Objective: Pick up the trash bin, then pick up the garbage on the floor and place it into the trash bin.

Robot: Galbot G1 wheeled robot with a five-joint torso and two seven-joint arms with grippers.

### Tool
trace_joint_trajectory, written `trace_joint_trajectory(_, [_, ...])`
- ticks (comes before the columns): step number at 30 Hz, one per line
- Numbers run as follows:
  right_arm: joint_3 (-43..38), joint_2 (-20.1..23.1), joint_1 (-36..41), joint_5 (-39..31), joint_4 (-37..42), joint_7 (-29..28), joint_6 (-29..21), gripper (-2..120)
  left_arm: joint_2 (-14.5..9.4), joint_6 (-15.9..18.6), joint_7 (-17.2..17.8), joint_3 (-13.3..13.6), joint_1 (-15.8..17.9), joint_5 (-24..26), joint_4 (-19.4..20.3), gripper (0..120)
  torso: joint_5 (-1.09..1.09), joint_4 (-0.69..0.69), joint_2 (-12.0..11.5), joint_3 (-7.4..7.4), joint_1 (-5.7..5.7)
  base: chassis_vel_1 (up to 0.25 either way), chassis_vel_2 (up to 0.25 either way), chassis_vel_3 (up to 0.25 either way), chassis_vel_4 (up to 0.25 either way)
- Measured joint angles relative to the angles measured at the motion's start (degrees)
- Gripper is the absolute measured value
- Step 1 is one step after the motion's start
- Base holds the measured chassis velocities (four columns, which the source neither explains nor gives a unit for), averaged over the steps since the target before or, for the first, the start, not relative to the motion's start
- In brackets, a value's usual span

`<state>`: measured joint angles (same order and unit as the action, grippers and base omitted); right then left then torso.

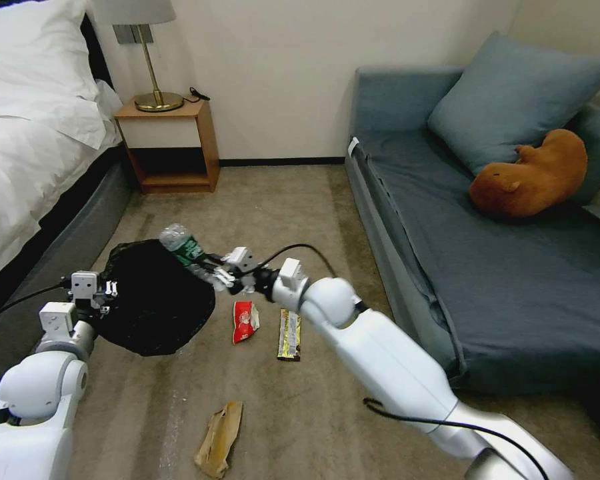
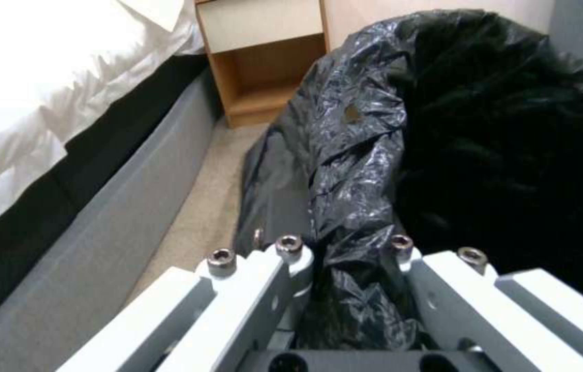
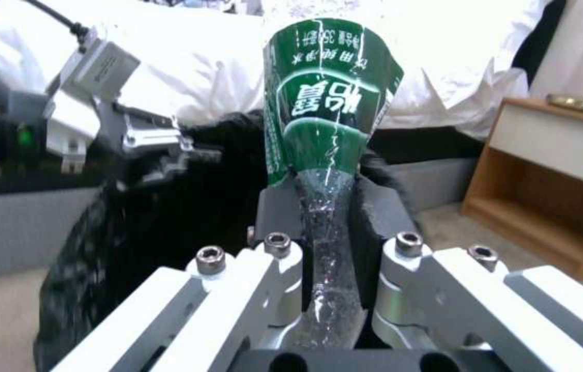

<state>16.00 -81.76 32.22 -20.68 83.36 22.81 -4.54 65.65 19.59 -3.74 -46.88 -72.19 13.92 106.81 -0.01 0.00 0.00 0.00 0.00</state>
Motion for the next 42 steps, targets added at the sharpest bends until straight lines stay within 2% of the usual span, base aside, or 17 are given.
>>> trace_joint_trajectory(2, [1.13, -3.44, 0.12, -0.31, -2.96, -2.51, 0.15, 7, 0.41, -0.22, -0.28, 0.16, -0.02, 0.18, 0.21, 5, 0.01, 0.0, 0.0, 0.0, 0.0, 0.0, 0.0, 0.0, 0.0])
trace_joint_trajectory(5, [1.58, -5.59, -0.04, -0.42, -5.08, -4.01, 0.74, 7, 0.55, -0.31, -0.49, 0.19, -0.04, 0.18, 0.21, 5, 0.0, 0.0, 0.0, 0.0, 0.0, 0.0, 0.0, 0.0, 0.0])
trace_joint_trajectory(10, [1.96, -7.82, 0.0, 0.1, -7.7, -6.05, 2.28, 7, 0.7, -0.49, -0.67, 0.27, -0.02, 0.23, 0.21, 5, 0.0, 0.01, 0.0, 0.0, 0.0, 0.0, 0.0, 0.0, 0.0])
trace_joint_trajectory(13, [3.58, -7.6, 0.63, 0.31, -8.91, -8.02, 4.3, 8, 0.82, -0.47, -1.03, -0.07, 0.51, 1.36, 0.21, 5, 0.0, 0.02, 0.0, 0.0, 0.0, 0.0, 0.0, 0.0, 0.0])
trace_joint_trajectory(15, [4.13, -6.96, 1.25, 1.14, -8.96, -8.56, 4.84, 13, 0.71, -0.43, -1.03, -0.43, 0.88, 1.99, 0.14, 5, 0.0, 0.0, 0.0, 0.0, 0.0, 0.0, 0.0, 0.0, 0.0])
trace_joint_trajectory(17, [4.46, -6.5, 2.4, 3.07, -8.86, -9.02, 5.08, 23, 0.23, -0.41, -1.09, -0.64, 1.05, 2.35, -0.31, 5, 0.01, -0.02, 0.0, 0.0, 0.0, 0.0, 0.0, 0.0, 0.0])
trace_joint_trajectory(18, [4.46, -6.5, 2.4, 3.07, -8.86, -9.02, 5.08, 23, 0.23, -0.41, -1.09, -0.64, 1.05, 2.35, -0.31, 5, 0.01, -0.02, 0.0, 0.0, 0.0, 0.0, 0.0, 0.0, 0.0])
trace_joint_trajectory(20, [4.46, -6.49, 3.44, 5.22, -8.19, -9.15, 5.08, 36, 0.07, -0.41, -1.12, -0.88, 1.17, 2.35, -1.06, 5, 0.01, 0.01, 0.0, 0.0, 0.0, 0.0, 0.0, 0.0, 0.0])
trace_joint_trajectory(22, [4.45, -6.46, 3.67, 5.65, -7.95, -9.16, 5.08, 39, 0.07, -0.43, -1.12, -0.94, 1.22, 2.35, -1.27, 5, 0.01, 0.01, 0.0, 0.0, 0.0, 0.0, 0.0, 0.0, 0.0])
trace_joint_trajectory(23, [4.49, -6.19, 4.27, 6.6, -7.24, -9.16, 5.07, 47, 0.07, -0.51, -1.12, -1.02, 1.27, 2.35, -1.8, 5, 0.01, 0.01, 0.0, 0.0, 0.0, 0.0, 0.0, 0.0, 0.0])
trace_joint_trajectory(24, [4.49, -6.19, 4.27, 6.6, -7.24, -9.16, 5.07, 47, 0.07, -0.51, -1.12, -1.02, 1.27, 2.35, -1.8, 5, 0.01, 0.01, 0.0, 0.0, 0.0, 0.0, 0.0, 0.0, 0.0])
trace_joint_trajectory(27, [4.64, -5.12, 5.27, 8.39, -6.03, -9.17, 5.05, 60, 0.19, -0.85, -1.21, -1.17, 0.87, 2.33, -2.44, 5, 0.01, 0.0, 0.0, 0.0, 0.0, 0.0, 0.0, 0.0, 0.0])
trace_joint_trajectory(30, [4.64, -4.86, 5.52, 8.85, -5.77, -9.13, 5.04, 65, 0.32, -1.01, -1.33, -1.2, 0.69, 2.28, -2.63, 5, 0.01, 0.0, 0.0, 0.0, 0.0, 0.0, 0.0, 0.0, 0.0])
trace_joint_trajectory(32, [4.77, -4.75, 5.85, 9.37, -5.64, -9.03, 5.02, 80, 0.83, -1.23, -1.61, -1.14, 0.38, 2.21, -2.95, 5, 0.01, 0.0, 0.0, 0.0, 0.0, 0.0, 0.0, 0.0, 0.0])
trace_joint_trajectory(36, [5.07, -4.95, 6.01, 9.53, -5.71, -9.0, 5.0, 88, 1.19, -1.29, -1.79, -0.92, 0.27, 2.14, -2.95, 5, 0.01, 0.0, 0.0, 0.0, 0.0, 0.0, 0.0, 0.0, 0.0])
trace_joint_trajectory(38, [5.25, -5.46, 6.06, 9.67, -6.22, -9.0, 5.0, 98, 1.44, -1.29, -1.95, -0.77, 0.11, 2.05, -2.77, 5, 0.01, 0.0, 0.0, 0.0, 0.0, 0.0, 0.0, 0.0, 0.0])
trace_joint_trajectory(42, [5.5, -5.92, 5.83, 9.67, -6.82, -9.09, 5.0, 99, 1.61, -1.29, -2.32, -0.7, -0.18, 1.97, -2.38, 5, 0.02, 0.0, 0.0, 0.0, 0.0, 0.0, 0.0, 0.0, 0.0])
